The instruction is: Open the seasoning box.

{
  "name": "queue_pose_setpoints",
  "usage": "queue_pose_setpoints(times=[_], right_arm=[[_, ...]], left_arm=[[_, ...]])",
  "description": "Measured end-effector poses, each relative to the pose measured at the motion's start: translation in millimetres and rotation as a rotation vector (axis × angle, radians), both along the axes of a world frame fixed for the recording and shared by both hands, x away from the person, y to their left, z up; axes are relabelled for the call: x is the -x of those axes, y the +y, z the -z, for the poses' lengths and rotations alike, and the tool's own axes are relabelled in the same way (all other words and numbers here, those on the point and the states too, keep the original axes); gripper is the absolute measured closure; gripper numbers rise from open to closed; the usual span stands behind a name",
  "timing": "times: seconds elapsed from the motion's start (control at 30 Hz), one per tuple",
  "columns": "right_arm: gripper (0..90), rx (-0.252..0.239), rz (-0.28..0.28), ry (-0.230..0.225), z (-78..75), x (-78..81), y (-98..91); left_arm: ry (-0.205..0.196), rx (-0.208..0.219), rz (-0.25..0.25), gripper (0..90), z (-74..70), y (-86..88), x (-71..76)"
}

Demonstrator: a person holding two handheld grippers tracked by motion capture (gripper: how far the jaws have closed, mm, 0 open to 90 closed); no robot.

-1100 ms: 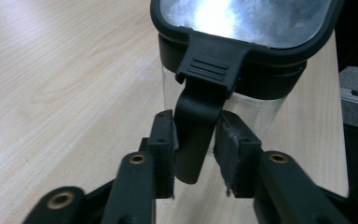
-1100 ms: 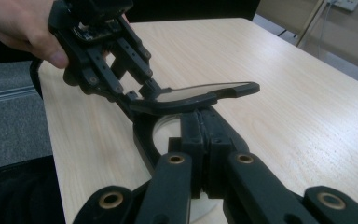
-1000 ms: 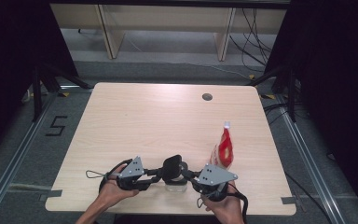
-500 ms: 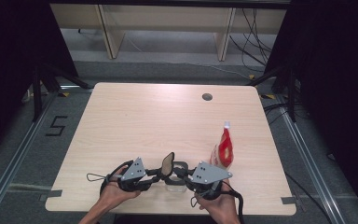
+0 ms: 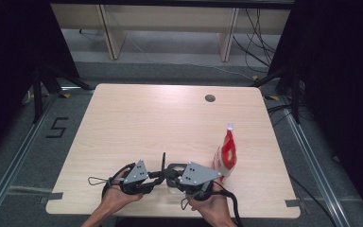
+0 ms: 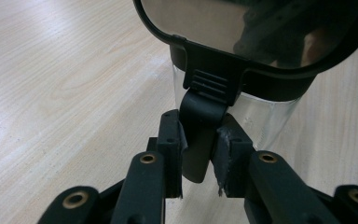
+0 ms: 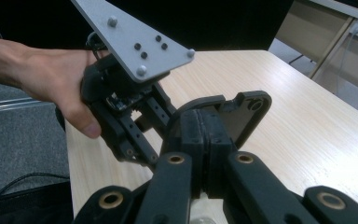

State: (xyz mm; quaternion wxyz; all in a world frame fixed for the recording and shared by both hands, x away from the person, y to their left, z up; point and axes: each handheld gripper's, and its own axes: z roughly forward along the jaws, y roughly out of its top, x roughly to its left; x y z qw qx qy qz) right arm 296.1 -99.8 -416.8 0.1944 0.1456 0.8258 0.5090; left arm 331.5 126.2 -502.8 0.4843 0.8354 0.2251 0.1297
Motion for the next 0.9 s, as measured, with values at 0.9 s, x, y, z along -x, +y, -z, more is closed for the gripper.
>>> queue_pose_setpoints(times=[0.9], right_arm=[[88.3, 0.004, -0.032, 0.005, 1.5, -4.1, 13.4]], left_arm=[[-0.003, -0.013, -0.018, 73.7, -0.4, -1.4, 2.5]])
